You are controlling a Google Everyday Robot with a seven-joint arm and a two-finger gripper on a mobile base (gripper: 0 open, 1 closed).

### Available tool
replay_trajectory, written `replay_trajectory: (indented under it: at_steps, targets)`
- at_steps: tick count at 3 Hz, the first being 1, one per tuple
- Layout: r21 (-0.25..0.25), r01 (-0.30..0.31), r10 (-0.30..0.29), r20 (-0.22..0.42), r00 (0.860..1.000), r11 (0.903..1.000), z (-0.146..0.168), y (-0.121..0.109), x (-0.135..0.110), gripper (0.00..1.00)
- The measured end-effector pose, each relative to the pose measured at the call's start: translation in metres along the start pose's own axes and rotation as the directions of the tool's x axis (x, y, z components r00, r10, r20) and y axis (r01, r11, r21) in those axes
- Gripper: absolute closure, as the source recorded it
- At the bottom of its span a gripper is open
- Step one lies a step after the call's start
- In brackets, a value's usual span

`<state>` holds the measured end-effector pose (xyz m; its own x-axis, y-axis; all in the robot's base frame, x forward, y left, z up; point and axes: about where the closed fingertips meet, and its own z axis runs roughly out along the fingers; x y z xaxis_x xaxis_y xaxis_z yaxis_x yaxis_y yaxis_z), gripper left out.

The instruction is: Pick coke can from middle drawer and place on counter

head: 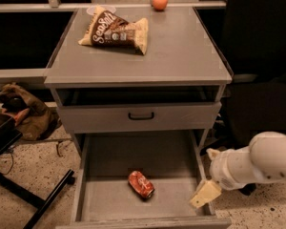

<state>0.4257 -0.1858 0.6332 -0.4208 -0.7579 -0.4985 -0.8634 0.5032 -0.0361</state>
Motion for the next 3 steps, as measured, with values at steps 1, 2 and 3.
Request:
replay_trajectory:
  at_steps: [1,2,3]
  targets:
    - [-0.044,0.063,-0.06,0.082,0.995,0.997,0.06,0.012,-0.018,0.0]
    - [-0.07,0.087,-0.074,0.168,0.983,0.9938,0.118,0.021,-0.031,0.0]
    - [-0.07,0.087,-0.074,0.168,0.983,0.9938,0.118,0.021,-0.031,0.0]
